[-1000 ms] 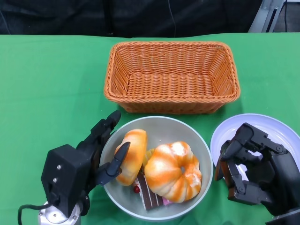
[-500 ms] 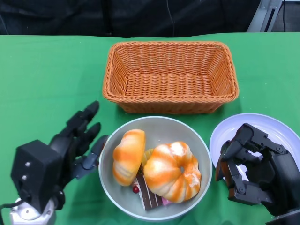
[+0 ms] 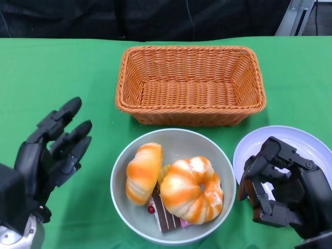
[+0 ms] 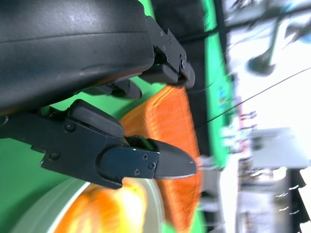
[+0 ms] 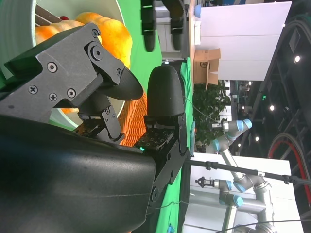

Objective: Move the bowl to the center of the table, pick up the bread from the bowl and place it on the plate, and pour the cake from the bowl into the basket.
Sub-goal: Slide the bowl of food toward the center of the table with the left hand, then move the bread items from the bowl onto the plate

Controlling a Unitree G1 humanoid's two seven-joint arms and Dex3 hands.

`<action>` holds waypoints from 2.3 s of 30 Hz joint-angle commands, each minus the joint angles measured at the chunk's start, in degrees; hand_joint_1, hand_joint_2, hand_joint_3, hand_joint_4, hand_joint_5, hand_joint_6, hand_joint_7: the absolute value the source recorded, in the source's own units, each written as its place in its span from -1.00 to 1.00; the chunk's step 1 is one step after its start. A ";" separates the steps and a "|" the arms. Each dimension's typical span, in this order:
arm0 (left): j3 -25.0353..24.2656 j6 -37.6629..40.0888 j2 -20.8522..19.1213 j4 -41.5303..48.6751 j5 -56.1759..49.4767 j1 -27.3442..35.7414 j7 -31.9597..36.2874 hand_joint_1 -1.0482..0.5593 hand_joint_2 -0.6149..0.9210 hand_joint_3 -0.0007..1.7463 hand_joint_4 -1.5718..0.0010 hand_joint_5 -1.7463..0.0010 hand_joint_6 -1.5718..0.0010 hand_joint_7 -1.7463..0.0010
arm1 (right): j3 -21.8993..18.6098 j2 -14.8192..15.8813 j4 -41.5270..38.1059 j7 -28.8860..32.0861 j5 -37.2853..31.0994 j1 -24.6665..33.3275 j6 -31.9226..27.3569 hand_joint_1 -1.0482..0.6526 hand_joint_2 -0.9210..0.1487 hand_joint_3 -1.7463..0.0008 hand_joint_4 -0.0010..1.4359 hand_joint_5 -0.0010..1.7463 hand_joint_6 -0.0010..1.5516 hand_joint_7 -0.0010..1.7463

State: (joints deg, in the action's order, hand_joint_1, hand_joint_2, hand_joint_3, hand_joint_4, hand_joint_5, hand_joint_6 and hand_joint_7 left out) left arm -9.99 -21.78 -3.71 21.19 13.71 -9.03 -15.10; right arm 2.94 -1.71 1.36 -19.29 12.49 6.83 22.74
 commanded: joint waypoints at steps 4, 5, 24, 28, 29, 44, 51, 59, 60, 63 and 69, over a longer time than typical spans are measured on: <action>-3.74 -11.85 0.86 10.35 6.03 -2.19 -7.84 0.06 1.00 -0.80 -0.46 0.76 -0.42 0.87 | -1.42 1.00 0.07 0.11 0.69 -0.30 0.55 0.14 -0.33 -0.34 0.02 0.96 -0.16 0.72; -4.25 -13.07 0.82 11.83 6.94 -2.45 -9.16 0.07 1.00 -0.78 -0.49 0.75 -0.46 0.87 | -1.57 1.13 -0.04 0.02 0.57 -0.34 0.77 0.14 -0.33 -0.33 0.02 0.96 -0.16 0.72; -8.22 -18.36 0.58 21.71 7.29 -4.19 -10.42 0.11 1.00 -0.66 -0.05 -0.48 -0.50 0.51 | -2.98 2.05 -0.12 -0.74 1.42 0.16 0.17 0.16 -0.30 -0.34 -0.01 0.93 -0.17 0.68; -8.19 -18.81 0.69 21.84 7.03 -4.46 -10.98 0.11 1.00 -0.66 -0.06 -0.50 -0.35 0.25 | -3.03 1.92 -0.64 -0.74 1.21 -0.10 0.75 0.16 -0.31 -0.34 0.00 0.92 -0.15 0.67; -8.04 -19.02 0.67 21.84 6.73 -4.43 -10.94 0.10 1.00 -0.67 -0.06 -0.50 -0.34 0.23 | -3.06 1.94 -0.55 -0.74 1.32 -0.10 0.56 0.16 -0.31 -0.34 0.00 0.92 -0.15 0.67; -7.30 -21.10 1.68 23.93 6.79 -4.23 -13.66 0.09 1.00 -0.68 -0.06 -0.55 -0.20 -0.06 | -5.94 2.65 -1.62 1.16 -0.47 -3.37 4.38 0.07 -0.29 -0.07 -0.10 0.73 -0.13 0.35; -6.84 -21.60 1.73 24.32 7.51 -4.00 -16.01 0.10 1.00 -0.66 -0.05 -0.54 -0.13 -0.17 | -5.64 4.00 -0.08 1.93 -2.69 -5.44 3.56 0.02 -0.22 -0.01 -0.12 0.63 -0.12 0.19; -7.17 -21.33 0.90 24.66 7.76 -3.87 -17.67 0.11 1.00 -0.67 -0.03 -0.56 -0.10 -0.26 | -4.52 10.34 2.65 -1.12 -5.84 -9.72 2.13 -0.07 -0.71 0.57 -0.30 0.59 -0.25 0.09; -7.24 -21.22 0.82 24.57 7.72 -3.84 -17.59 0.11 1.00 -0.67 -0.03 -0.56 -0.10 -0.27 | -4.36 11.03 2.99 -1.43 -6.07 -10.24 1.96 -0.06 -0.76 0.65 -0.32 0.54 -0.27 0.05; -7.25 -20.91 0.61 24.45 7.67 -3.72 -17.74 0.11 1.00 -0.67 -0.03 -0.56 -0.10 -0.29 | -3.90 13.32 3.87 -2.09 -8.40 -12.60 2.11 -0.09 -0.86 0.81 -0.31 0.39 -0.29 -0.06; -7.24 -20.01 0.66 24.29 8.12 -3.55 -18.49 0.10 1.00 -0.70 -0.04 -0.56 -0.13 -0.24 | -1.56 17.89 6.26 -3.51 -15.79 -19.45 1.34 -0.22 -0.93 0.99 -0.23 0.11 -0.12 -0.56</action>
State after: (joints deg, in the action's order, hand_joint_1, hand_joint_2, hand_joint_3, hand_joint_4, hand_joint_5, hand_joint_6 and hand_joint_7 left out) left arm -16.88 -42.26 -2.14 45.81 21.02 -12.99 -33.13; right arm 0.97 14.67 6.34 -22.23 -1.99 -11.14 24.58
